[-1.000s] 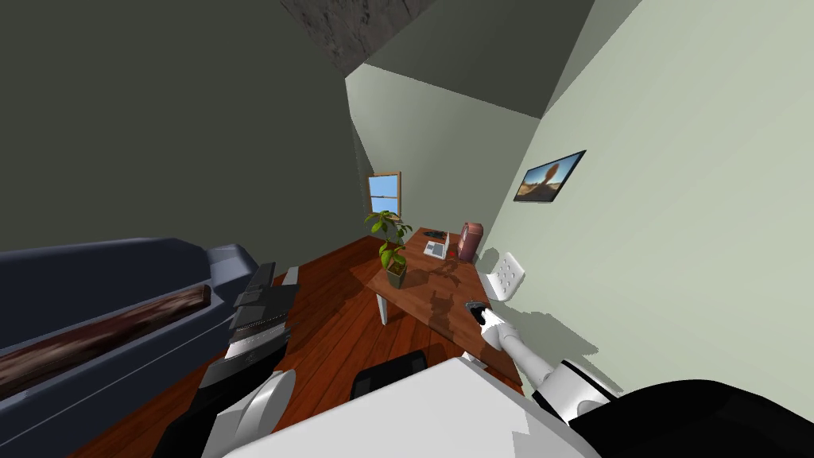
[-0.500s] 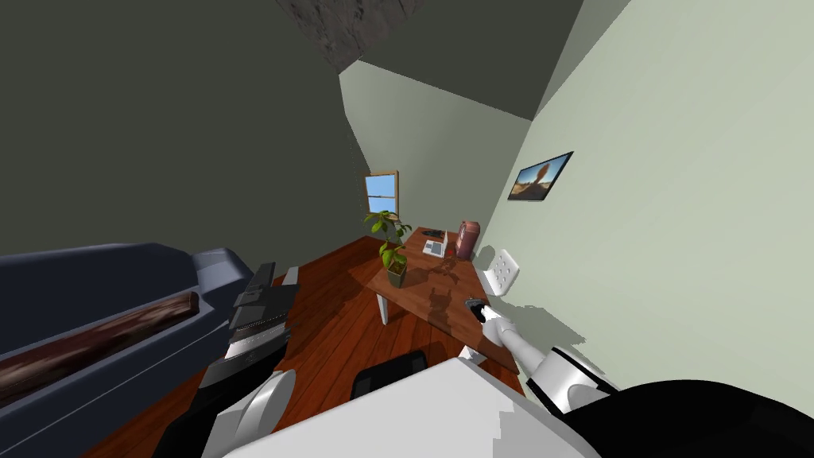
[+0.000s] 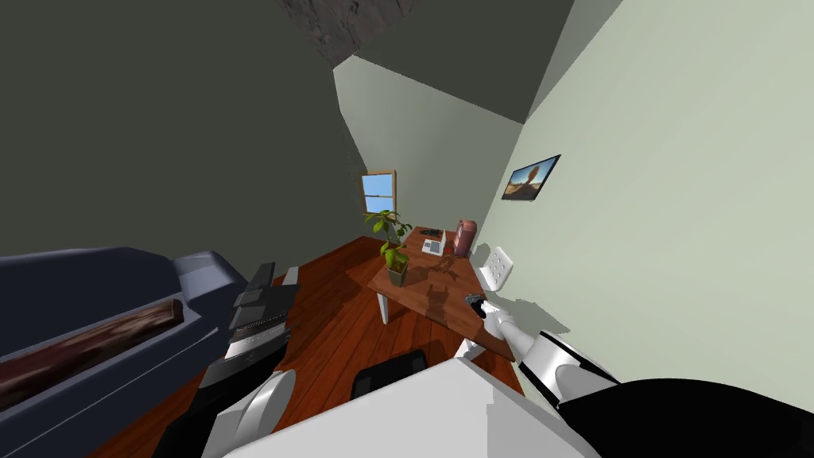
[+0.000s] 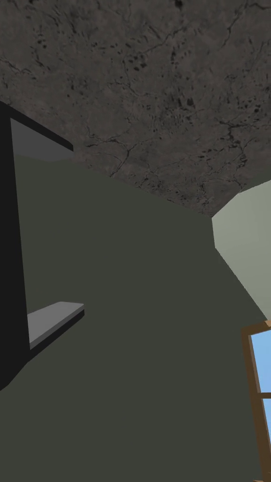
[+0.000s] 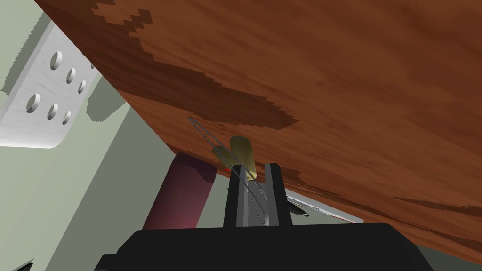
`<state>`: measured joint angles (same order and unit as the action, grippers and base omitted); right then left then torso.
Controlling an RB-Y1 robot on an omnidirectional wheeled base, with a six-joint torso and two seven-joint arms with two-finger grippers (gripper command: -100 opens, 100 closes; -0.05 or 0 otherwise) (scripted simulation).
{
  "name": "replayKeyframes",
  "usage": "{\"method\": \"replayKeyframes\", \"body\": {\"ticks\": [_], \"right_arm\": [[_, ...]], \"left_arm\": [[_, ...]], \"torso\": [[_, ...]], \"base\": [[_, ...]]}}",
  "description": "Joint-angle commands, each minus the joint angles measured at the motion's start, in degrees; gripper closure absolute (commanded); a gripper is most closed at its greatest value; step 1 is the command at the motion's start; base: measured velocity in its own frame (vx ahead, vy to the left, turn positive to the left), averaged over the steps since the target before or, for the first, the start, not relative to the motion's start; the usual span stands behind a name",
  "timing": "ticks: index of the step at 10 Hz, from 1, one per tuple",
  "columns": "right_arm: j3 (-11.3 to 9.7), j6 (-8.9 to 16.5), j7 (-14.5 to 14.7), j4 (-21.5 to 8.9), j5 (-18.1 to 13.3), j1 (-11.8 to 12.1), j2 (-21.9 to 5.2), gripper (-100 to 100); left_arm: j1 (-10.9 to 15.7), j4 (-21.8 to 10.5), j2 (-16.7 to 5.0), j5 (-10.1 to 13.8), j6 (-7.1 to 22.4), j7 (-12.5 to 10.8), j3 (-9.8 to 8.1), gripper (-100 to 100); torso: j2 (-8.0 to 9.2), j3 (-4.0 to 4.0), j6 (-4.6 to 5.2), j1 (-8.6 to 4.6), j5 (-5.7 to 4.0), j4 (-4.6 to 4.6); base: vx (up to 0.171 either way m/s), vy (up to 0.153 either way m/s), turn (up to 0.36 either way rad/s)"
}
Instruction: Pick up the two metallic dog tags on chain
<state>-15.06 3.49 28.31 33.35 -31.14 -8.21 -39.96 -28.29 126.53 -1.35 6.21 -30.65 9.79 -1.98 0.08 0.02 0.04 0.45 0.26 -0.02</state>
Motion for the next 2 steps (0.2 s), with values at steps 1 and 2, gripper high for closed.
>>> {"method": "replayKeyframes", "body": {"ticks": [1,2], "right_arm": [[0.0,0.0,0.0,0.0,0.0,0.0,0.0,100],[-0.2,-0.1,-0.2,0.0,0.0,0.0,-0.1,0]], "left_arm": [[0.0,0.0,0.0,0.0,0.0,0.0,0.00,0],[0.0,0.0,0.0,0.0,0.0,0.0,0.00,0]], "torso": [[0.00,0.00,0.00,0.00,0.00,0.00],[-0.01,0.00,-0.02,-0.10,-0.04,0.01]], "base": [[-0.007,0.024,-0.018],[-0.001,0.005,0.002]]}}
